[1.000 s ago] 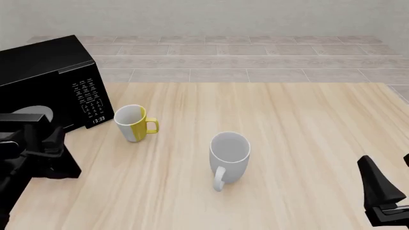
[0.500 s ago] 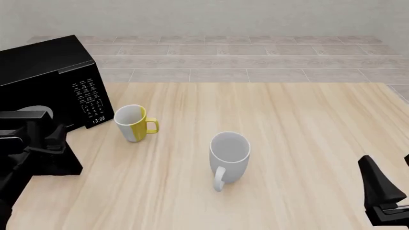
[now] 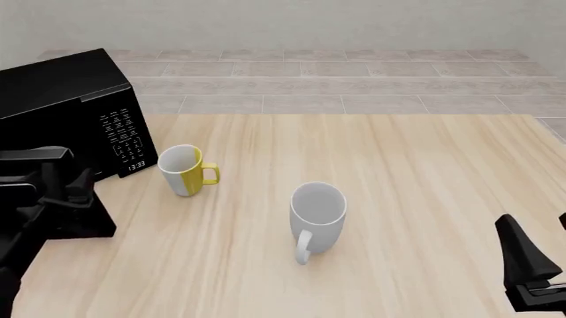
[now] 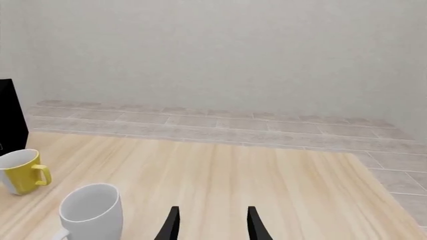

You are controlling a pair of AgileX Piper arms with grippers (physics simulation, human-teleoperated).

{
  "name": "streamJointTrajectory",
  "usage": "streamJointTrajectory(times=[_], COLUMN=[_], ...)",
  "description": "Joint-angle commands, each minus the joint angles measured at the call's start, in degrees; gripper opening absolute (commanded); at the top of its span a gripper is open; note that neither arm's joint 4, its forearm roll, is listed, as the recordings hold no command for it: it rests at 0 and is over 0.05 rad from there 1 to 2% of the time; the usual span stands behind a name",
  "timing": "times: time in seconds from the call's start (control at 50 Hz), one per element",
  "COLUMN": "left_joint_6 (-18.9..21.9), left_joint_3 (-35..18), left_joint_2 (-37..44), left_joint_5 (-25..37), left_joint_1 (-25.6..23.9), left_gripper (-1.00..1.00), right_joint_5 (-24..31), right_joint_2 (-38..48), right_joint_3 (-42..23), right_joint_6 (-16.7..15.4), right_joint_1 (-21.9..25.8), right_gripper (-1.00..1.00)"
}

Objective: Close the microwave.

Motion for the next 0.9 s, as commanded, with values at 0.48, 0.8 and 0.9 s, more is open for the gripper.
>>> streamJointTrajectory(times=[0.48, 0.8, 0.9], left_joint_6=[1.2, 1.4, 1.5], left_joint_3=[-4.7, -5.0, -5.6], left_joint_2=[4.5, 5.2, 6.5], left_joint_5=[0.5, 0.1, -0.5], left_joint_1=[-0.1, -0.2, 0.1], left_gripper=[1.00, 1.00, 1.00], right_joint_5=[0.5, 0.6, 0.5], right_joint_2=[-0.6, -0.5, -0.6], right_joint_3=[0.0, 0.0, 0.0], right_joint_6=[-0.1, -0.1, -0.1], right_joint_1=[-0.2, 0.1, 0.1], right_gripper=[1.00, 1.00, 1.00])
